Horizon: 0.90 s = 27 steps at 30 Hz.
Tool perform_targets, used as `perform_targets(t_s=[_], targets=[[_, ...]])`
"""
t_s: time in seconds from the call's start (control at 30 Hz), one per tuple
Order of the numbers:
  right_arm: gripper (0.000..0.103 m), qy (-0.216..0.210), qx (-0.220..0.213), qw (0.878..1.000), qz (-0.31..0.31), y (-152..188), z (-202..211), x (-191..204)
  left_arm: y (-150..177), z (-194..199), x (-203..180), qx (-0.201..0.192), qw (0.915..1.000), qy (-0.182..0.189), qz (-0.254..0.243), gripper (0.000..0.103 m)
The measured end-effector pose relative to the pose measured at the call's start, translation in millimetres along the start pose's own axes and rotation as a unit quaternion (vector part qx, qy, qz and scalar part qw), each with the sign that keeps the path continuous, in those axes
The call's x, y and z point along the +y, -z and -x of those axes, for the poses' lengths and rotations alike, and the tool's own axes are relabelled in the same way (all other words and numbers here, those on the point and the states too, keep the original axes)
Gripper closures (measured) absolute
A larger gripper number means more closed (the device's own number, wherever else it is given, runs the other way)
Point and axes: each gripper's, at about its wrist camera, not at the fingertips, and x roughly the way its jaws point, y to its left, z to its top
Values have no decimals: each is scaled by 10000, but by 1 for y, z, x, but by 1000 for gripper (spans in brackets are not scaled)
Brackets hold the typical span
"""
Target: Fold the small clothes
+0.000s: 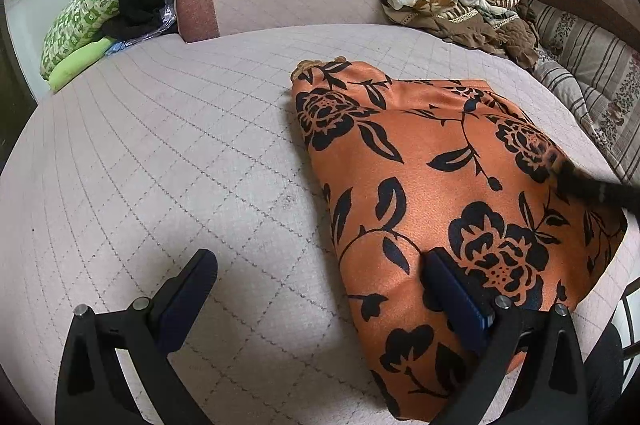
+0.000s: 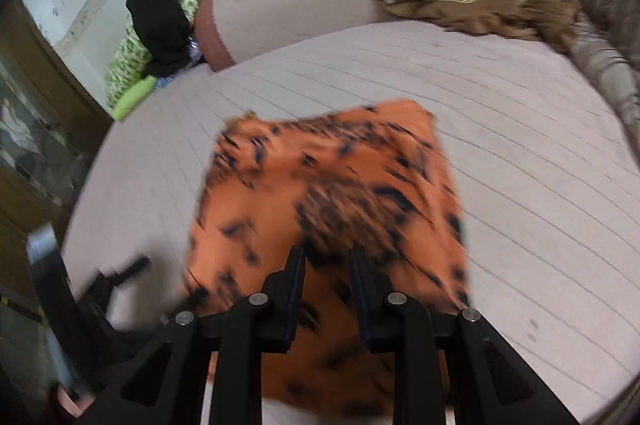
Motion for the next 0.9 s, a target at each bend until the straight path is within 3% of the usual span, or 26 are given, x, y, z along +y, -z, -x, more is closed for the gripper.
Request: perform_targets(t_s=[0.1, 0.2, 0.3, 0.4, 0.5, 0.67, 0.83, 0.9], targets=[[76, 86, -357, 9988, 319, 26, -10, -11, 1, -2, -2, -3, 10000, 13, -40, 0], [76, 435, -669, 9946, 659, 34, -17, 3, 4, -2, -1, -88, 10000, 15, -40, 0], [75, 222, -676, 9971, 252, 30, -18, -6, 7, 0, 2, -151, 9998, 71, 55, 0], [75, 86, -693, 9968, 389, 29, -19, -7, 12, 5, 5, -44, 9992, 126, 384, 0], [75, -297, -790, 9964, 64, 32, -18, -20, 19, 15, 2, -11, 9976, -26, 689, 0], [75, -559, -1192, 9913, -15, 46, -16, -26, 34, 42, -8, -41, 9992, -100, 376, 0], [75, -417, -1044, 9935, -177, 41, -5, -19, 35, 72, -7, -136, 9964, -811, 213, 0], [66, -540, -899, 9943, -199, 39, 8, -19, 31, 89, -9, -338, 9927, -1154, 54, 0]])
